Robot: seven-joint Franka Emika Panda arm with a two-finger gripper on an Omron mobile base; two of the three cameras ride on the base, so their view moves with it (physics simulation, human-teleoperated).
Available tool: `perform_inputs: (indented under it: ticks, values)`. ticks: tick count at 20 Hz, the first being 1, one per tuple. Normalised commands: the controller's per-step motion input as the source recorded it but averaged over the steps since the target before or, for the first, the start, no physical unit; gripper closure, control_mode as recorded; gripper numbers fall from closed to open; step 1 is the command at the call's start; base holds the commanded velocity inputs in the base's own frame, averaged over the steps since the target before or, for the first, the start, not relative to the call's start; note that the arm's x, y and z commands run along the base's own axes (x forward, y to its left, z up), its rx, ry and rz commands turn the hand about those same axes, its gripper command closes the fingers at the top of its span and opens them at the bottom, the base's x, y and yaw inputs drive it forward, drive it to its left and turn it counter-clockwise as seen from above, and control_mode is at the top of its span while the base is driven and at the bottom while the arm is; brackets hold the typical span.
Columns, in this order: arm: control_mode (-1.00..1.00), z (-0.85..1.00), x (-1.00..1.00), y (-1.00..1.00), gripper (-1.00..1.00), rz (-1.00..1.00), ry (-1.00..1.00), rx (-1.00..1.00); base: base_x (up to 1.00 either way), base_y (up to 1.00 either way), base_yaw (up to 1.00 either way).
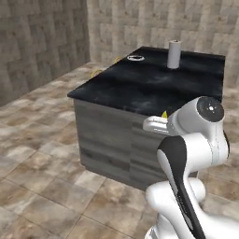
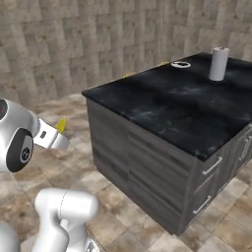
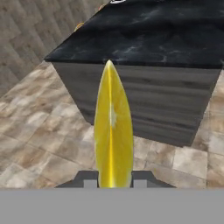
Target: Take the lemon wedge from the fridge and place it on the plate with fish on the dining counter.
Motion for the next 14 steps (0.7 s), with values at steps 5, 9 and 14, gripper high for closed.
perform_inputs:
  ticks: [5, 9, 14]
  values:
    - [1.00, 0.00, 0.00, 0.00, 1.00, 0.00, 0.00, 0.00, 1.00, 1.00, -0.11]
    - [1.00, 0.00, 0.00, 0.00, 1.00, 0.00, 0.00, 0.00, 1.00, 1.00, -0.17]
    - [1.00, 0.00, 0.00, 0.00, 1.00, 0.00, 0.00, 0.00, 1.00, 1.00, -0.25]
